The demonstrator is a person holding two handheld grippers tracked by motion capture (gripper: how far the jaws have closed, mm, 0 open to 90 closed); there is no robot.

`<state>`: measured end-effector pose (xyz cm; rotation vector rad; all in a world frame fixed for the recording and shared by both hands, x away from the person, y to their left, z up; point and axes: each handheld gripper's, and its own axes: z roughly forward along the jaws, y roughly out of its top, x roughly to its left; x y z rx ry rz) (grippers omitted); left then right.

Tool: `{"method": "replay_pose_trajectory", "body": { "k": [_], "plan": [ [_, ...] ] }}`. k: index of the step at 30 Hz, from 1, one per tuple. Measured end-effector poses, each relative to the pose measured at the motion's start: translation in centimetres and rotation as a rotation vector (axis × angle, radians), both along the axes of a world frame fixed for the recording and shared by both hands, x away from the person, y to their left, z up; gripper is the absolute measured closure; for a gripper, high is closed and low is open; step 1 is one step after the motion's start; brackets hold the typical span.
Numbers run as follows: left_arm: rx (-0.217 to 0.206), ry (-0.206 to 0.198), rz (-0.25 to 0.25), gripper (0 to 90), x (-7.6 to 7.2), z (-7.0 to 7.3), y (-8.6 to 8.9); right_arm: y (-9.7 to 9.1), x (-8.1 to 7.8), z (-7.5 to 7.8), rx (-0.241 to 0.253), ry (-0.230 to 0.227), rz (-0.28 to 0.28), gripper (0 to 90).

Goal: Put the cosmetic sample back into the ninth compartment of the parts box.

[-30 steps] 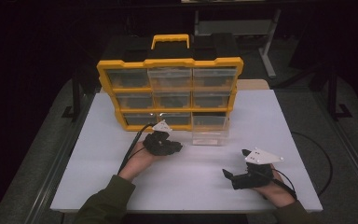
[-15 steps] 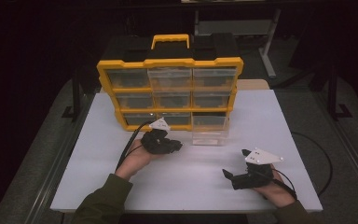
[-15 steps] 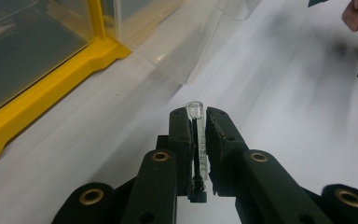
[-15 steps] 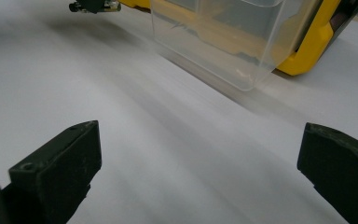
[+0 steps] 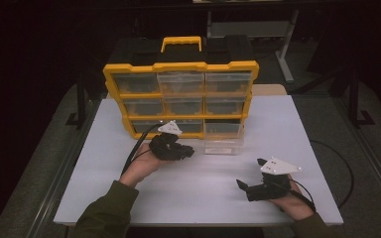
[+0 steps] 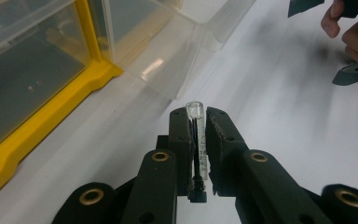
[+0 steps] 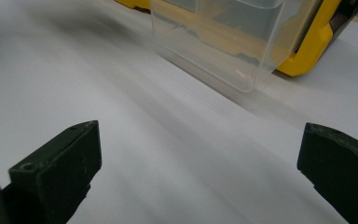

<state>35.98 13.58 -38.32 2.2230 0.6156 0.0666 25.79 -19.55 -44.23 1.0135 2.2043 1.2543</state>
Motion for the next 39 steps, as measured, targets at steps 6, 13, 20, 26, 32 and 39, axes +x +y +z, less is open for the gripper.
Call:
{"method": "replay_pose_trajectory", "body": {
  "k": [6,13,20,26,32,39],
  "plan": [
    [-0.017,-0.008,-0.004,80.5,0.3,1.0,-0.1,-0.1,0.1,0.0,-0.002,-0.007,0.002,0.0],
    [-0.058,0.005,0.001,80.5,1.0,2.1,-0.3,-0.1,0.0,0.0,-0.004,-0.008,0.005,0.0],
    [-0.069,-0.008,-0.024,80.5,1.7,3.3,-0.6,-0.1,0.0,0.0,0.002,0.006,0.000,0.0],
    [-0.081,-0.007,-0.041,80.5,2.3,4.0,-1.3,-0.1,0.0,0.0,0.007,0.007,-0.004,0.0],
    [-0.081,-0.003,-0.041,80.5,2.9,4.5,-2.2,-0.1,0.0,0.0,0.009,0.013,-0.006,0.0],
    [-0.076,-0.006,-0.063,80.5,3.5,4.8,-3.3,-0.1,0.0,0.1,0.014,0.004,-0.001,0.0]
  ]
}}
